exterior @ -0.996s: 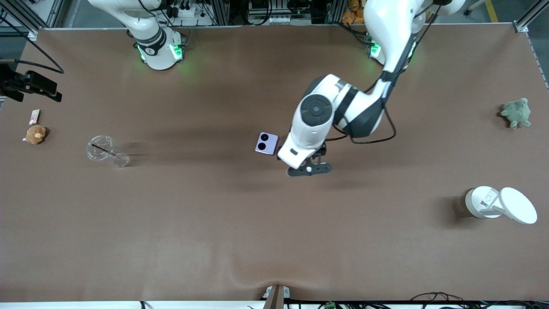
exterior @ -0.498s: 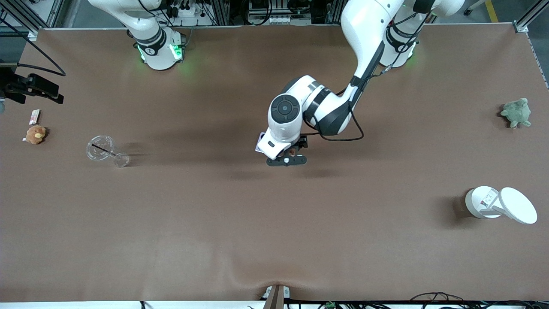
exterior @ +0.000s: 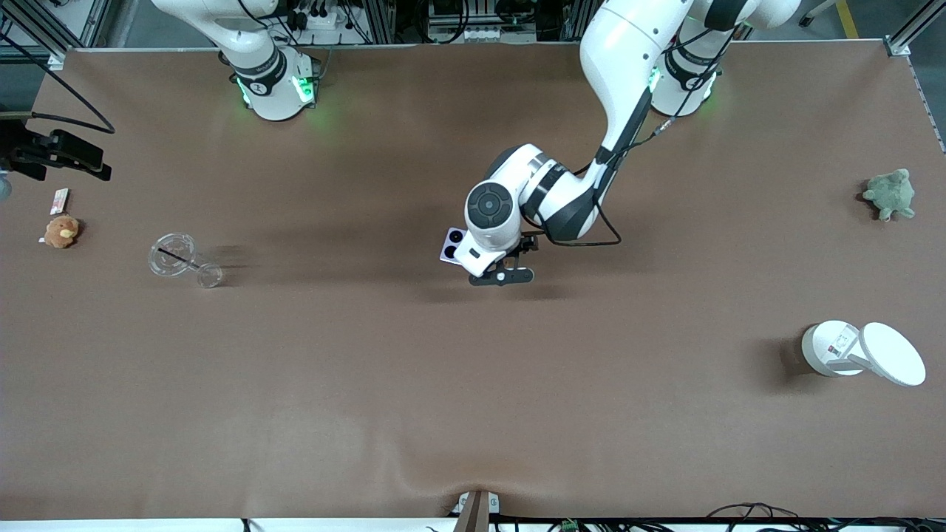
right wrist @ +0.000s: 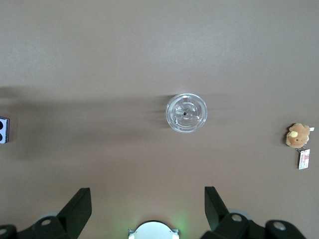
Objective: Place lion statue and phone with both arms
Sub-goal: 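Grasp and lift the lion with the left gripper while the right gripper reaches out, then carry the lion toward the lamp while the right gripper grasps the phone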
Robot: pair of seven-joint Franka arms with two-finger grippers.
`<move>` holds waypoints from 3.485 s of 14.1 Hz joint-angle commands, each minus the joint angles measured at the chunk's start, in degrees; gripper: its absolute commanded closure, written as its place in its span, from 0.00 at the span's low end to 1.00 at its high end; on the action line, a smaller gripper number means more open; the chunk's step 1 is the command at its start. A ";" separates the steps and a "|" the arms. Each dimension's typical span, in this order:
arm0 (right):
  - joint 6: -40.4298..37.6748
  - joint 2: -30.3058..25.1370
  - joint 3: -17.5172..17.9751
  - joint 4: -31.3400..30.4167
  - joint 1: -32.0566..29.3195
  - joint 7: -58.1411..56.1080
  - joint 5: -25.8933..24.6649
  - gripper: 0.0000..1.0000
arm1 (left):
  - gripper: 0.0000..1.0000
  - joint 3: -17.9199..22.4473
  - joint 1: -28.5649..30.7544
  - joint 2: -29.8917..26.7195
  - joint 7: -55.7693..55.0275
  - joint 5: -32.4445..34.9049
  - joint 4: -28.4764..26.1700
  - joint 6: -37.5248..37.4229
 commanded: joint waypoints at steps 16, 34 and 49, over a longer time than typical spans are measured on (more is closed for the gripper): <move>-0.37 6.69 0.32 0.32 6.65 0.66 1.40 0.00 | 1.00 1.45 8.27 -10.75 -4.07 0.11 1.83 -9.10; 32.12 25.23 0.32 -6.44 34.24 40.99 8.35 0.00 | 1.00 1.45 43.97 -9.72 30.55 9.59 3.07 -11.04; 50.96 39.04 0.32 -7.07 46.73 54.01 8.35 0.00 | 1.00 1.10 48.11 -2.77 41.38 12.94 -0.19 -0.59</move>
